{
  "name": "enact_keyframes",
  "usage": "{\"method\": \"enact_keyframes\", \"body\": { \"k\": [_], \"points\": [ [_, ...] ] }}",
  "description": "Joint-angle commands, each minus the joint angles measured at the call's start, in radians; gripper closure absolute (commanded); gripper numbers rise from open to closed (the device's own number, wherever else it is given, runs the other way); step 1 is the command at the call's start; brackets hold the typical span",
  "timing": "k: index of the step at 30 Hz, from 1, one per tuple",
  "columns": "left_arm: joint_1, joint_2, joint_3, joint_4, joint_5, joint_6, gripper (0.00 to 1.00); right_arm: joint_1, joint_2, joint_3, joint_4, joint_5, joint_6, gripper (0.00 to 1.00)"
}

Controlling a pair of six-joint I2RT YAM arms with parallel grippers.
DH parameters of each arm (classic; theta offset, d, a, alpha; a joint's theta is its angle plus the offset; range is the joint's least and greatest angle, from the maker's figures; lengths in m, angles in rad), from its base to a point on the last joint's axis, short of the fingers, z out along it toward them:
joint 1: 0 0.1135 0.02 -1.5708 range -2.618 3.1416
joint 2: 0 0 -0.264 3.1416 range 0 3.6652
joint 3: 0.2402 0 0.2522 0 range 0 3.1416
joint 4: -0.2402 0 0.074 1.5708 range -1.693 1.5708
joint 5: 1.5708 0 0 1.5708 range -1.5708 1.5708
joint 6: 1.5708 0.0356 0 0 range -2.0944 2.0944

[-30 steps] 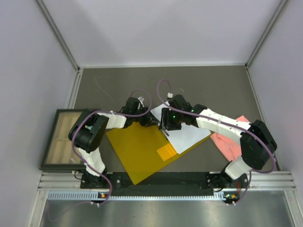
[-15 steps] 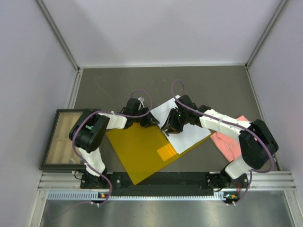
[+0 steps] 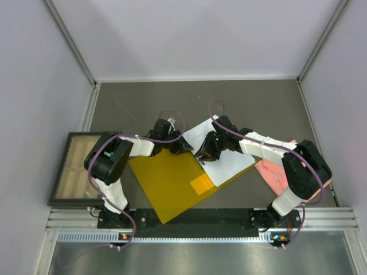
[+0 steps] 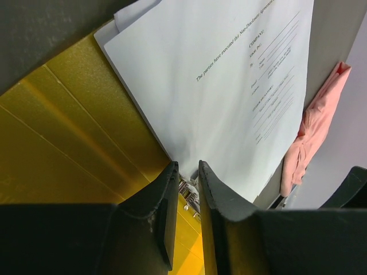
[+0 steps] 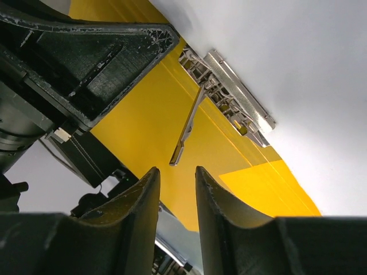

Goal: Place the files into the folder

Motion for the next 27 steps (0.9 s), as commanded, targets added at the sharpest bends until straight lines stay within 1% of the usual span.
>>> {"method": "enact_keyframes", "body": {
  "k": [1, 10, 15, 17, 19, 21, 22, 23, 24, 25, 27],
  "points": [
    [-0.011, 0.012, 0.010, 0.027, -0.017, 0.024, 0.75, -0.019, 0.000, -0.015, 0.052, -0.009, 0.027, 0.69],
    [-0.020, 0.018, 0.014, 0.022, -0.023, 0.030, 0.74, -0.027, 0.023, -0.002, 0.056, -0.021, 0.025, 0.70],
    [-0.023, 0.018, 0.017, 0.016, -0.026, 0.035, 0.74, -0.027, 0.040, 0.003, 0.065, -0.030, 0.027, 0.75],
    [-0.023, 0.015, 0.017, 0.013, -0.027, 0.036, 0.74, -0.027, 0.039, 0.003, 0.065, -0.032, 0.027, 0.80],
    [-0.022, 0.014, 0.016, 0.005, -0.030, 0.042, 0.74, -0.027, 0.037, 0.001, 0.060, -0.030, 0.027, 0.82],
    [-0.023, 0.008, 0.022, -0.013, -0.040, 0.051, 0.73, -0.027, 0.037, -0.002, 0.057, -0.026, 0.027, 0.87],
    [-0.025, 0.001, 0.025, -0.024, -0.043, 0.056, 0.72, -0.027, 0.039, -0.008, 0.056, -0.023, 0.028, 0.90],
    [-0.028, -0.005, 0.034, -0.059, -0.047, 0.061, 0.70, -0.028, 0.036, -0.012, 0.054, -0.020, 0.030, 0.95],
    [-0.031, -0.011, 0.039, -0.079, -0.066, 0.068, 0.69, -0.028, 0.032, -0.018, 0.057, -0.015, 0.030, 0.98],
    [-0.033, -0.019, 0.043, -0.099, -0.076, 0.068, 0.68, -0.027, 0.031, -0.035, 0.066, -0.015, 0.031, 1.00],
    [-0.045, -0.055, 0.052, -0.166, -0.125, 0.074, 0.62, -0.027, 0.025, -0.048, 0.072, -0.010, 0.028, 1.00]
  ]
}}
